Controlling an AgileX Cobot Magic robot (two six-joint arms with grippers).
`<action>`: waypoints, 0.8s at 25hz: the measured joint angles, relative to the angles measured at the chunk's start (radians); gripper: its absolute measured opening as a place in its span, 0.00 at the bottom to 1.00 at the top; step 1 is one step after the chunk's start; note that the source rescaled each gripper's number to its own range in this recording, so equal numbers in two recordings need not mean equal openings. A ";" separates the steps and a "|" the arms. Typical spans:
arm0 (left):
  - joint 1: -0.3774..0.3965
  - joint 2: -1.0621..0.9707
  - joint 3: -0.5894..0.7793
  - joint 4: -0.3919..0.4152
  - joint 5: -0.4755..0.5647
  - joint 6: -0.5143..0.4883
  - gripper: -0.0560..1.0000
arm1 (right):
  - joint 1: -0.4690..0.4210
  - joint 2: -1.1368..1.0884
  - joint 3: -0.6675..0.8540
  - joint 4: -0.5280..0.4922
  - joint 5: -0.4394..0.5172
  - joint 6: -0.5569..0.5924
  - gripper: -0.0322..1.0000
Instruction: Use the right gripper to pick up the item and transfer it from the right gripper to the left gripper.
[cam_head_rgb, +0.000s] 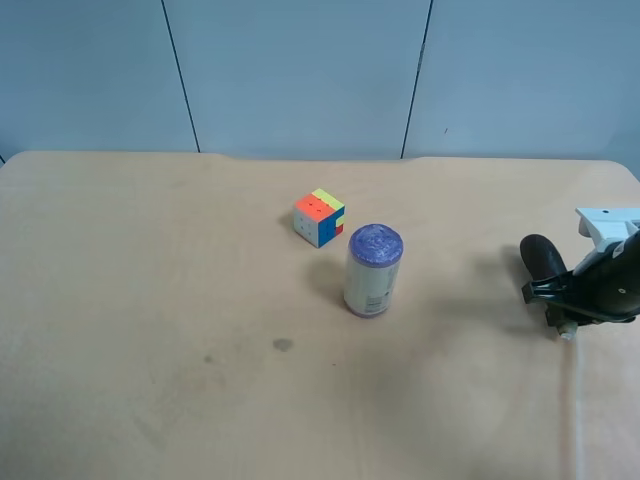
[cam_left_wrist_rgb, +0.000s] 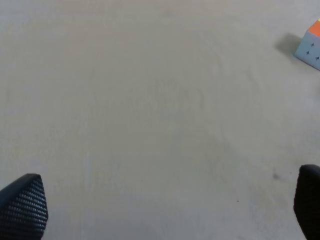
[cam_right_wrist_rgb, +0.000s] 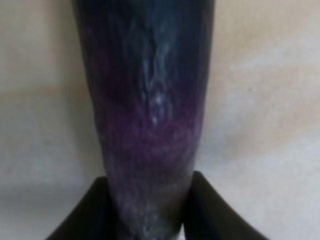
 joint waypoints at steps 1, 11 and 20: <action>0.000 0.000 0.000 0.000 0.000 0.000 1.00 | 0.012 -0.008 0.000 0.001 -0.001 -0.005 0.03; 0.000 0.000 0.000 0.000 0.000 0.000 1.00 | 0.197 -0.149 -0.026 0.028 -0.032 -0.237 0.03; 0.000 0.000 0.000 0.000 0.000 0.000 1.00 | 0.377 -0.177 -0.200 0.032 -0.030 -0.670 0.03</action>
